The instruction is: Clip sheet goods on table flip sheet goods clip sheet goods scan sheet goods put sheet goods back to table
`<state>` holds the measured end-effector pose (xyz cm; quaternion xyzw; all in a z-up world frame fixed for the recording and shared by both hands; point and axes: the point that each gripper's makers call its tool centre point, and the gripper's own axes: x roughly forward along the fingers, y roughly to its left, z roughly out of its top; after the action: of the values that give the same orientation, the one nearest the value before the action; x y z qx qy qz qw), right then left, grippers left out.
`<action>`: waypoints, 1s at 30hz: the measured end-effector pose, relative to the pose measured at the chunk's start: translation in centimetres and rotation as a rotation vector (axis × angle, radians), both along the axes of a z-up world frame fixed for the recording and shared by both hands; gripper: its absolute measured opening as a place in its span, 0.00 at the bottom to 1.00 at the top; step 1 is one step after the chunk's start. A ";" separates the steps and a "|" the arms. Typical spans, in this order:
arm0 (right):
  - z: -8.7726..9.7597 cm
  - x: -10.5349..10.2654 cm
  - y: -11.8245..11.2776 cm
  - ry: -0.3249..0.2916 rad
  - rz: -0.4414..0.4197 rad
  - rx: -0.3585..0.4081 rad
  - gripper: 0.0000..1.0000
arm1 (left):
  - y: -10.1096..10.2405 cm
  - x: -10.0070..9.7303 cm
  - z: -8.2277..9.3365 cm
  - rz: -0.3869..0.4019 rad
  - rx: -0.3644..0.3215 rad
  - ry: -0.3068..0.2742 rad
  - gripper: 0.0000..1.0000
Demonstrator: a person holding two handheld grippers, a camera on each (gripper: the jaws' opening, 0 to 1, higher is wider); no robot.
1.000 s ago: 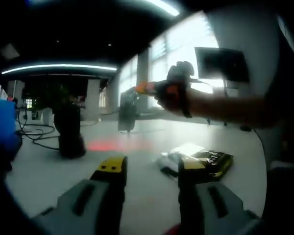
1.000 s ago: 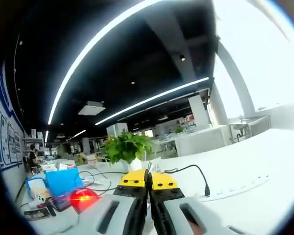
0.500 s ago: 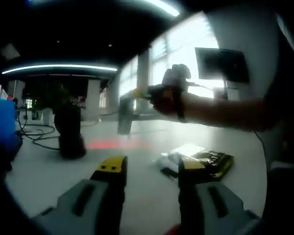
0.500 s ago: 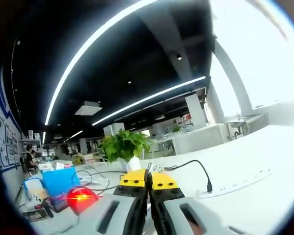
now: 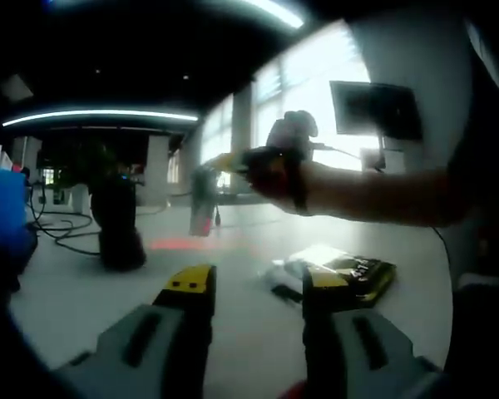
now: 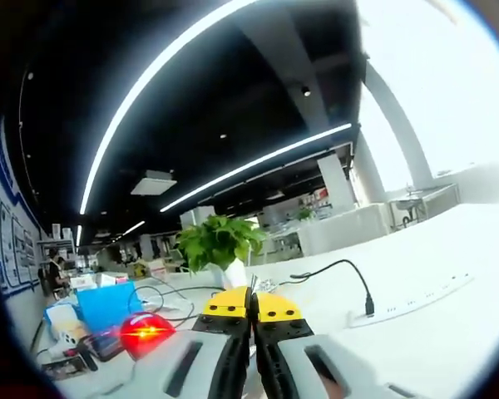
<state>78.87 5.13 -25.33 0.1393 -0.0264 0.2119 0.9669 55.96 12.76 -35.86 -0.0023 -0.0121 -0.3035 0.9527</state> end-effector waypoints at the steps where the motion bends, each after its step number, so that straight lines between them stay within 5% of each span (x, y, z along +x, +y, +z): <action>1: 0.1 -0.1 0.3 -0.001 0.004 0.004 0.00 | 0.0 0.0 0.0 0.000 0.001 0.000 0.34; 9: 1.3 -0.6 0.8 -0.015 0.031 0.005 0.00 | 0.1 0.2 0.0 -0.002 0.000 0.001 0.34; 16: 3.5 -1.2 -0.9 -0.032 0.038 0.032 0.00 | 0.1 0.4 -0.1 -0.007 0.001 0.000 0.34; 30: 7.0 -3.2 -4.8 -0.127 0.056 -0.068 0.00 | -0.3 -0.2 -0.2 -0.012 0.018 0.001 0.34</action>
<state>75.65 0.37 -18.31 0.0935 -0.0763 0.2483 0.9611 55.72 12.49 -36.03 0.0061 -0.0090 -0.3092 0.9509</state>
